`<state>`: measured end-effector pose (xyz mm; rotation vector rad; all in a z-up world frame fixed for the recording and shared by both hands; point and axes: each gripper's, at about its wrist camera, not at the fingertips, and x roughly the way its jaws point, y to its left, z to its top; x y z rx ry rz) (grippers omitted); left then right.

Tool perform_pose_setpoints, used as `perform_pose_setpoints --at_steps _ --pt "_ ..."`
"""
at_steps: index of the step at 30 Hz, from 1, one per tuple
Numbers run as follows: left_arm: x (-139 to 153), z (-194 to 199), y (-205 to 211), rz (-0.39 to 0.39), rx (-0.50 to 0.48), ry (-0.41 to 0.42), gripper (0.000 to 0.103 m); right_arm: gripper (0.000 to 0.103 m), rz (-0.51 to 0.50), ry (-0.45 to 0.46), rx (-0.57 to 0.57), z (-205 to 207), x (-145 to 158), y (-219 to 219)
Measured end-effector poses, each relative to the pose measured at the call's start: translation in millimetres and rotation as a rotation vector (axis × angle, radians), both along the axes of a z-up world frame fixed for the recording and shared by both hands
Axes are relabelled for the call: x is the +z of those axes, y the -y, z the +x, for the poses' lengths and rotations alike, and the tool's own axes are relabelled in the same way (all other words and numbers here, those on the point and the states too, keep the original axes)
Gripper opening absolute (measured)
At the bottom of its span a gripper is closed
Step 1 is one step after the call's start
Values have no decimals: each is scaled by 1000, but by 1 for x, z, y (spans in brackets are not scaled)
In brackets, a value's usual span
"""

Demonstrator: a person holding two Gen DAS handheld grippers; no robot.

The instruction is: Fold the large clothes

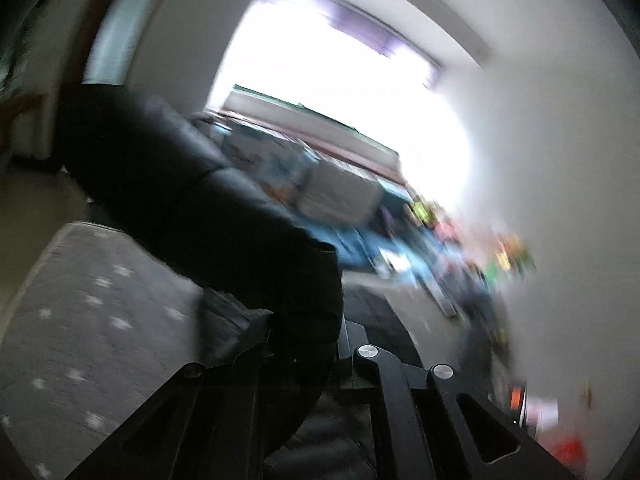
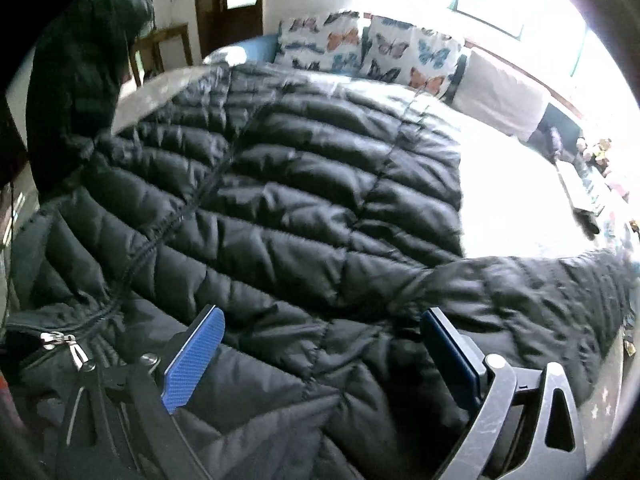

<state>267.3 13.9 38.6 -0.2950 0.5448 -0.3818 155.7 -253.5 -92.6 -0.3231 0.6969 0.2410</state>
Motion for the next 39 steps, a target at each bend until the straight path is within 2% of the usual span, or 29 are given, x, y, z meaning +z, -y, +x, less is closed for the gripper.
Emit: perform_pose_setpoints --at_steps 3,5,6,8,9,10,12,14,17,20,22,25,28,32,34,36,39 --pt "-46 -8 72 91 -160 -77 9 103 31 33 -26 -13 12 15" --pt "-75 -14 109 145 -219 -130 9 103 41 48 -50 -20 15 25" --pt "-101 -11 128 177 -251 -177 13 103 48 50 -68 -24 15 33" --pt "-142 -29 147 217 -291 -263 16 103 58 42 -94 -24 13 42" --pt "-161 -26 154 232 -307 -298 17 103 59 37 -104 -24 11 44" --pt "-179 -28 162 263 -322 -314 17 103 59 33 -113 -26 9 47" --pt "-194 -31 175 321 -329 -322 17 103 51 34 -128 -30 7 51" --pt "-196 -37 177 355 -344 -292 17 103 49 32 -135 -33 8 54" --pt "-181 -48 176 329 -360 -258 21 103 46 44 -151 -41 15 58" --pt "-164 -46 163 262 -382 -253 37 103 74 74 -153 -43 30 59" --pt "-149 -55 156 207 -410 -270 64 103 100 107 -135 -46 43 54" --pt "-129 -82 153 175 -444 -253 74 103 125 158 -86 -49 64 40" --pt "-118 -98 145 208 -463 -237 74 103 149 163 -20 -41 74 19" --pt "-83 -97 91 169 -336 -183 74 103 135 125 82 -21 70 -15" --pt "-73 -87 59 166 -221 -170 74 103 111 104 55 -4 64 -23" --pt "-76 -76 29 168 -139 -192 74 103 150 55 36 11 57 -19" --pt "-100 -62 -13 120 -66 -286 75 103 182 -8 -36 22 42 -2"
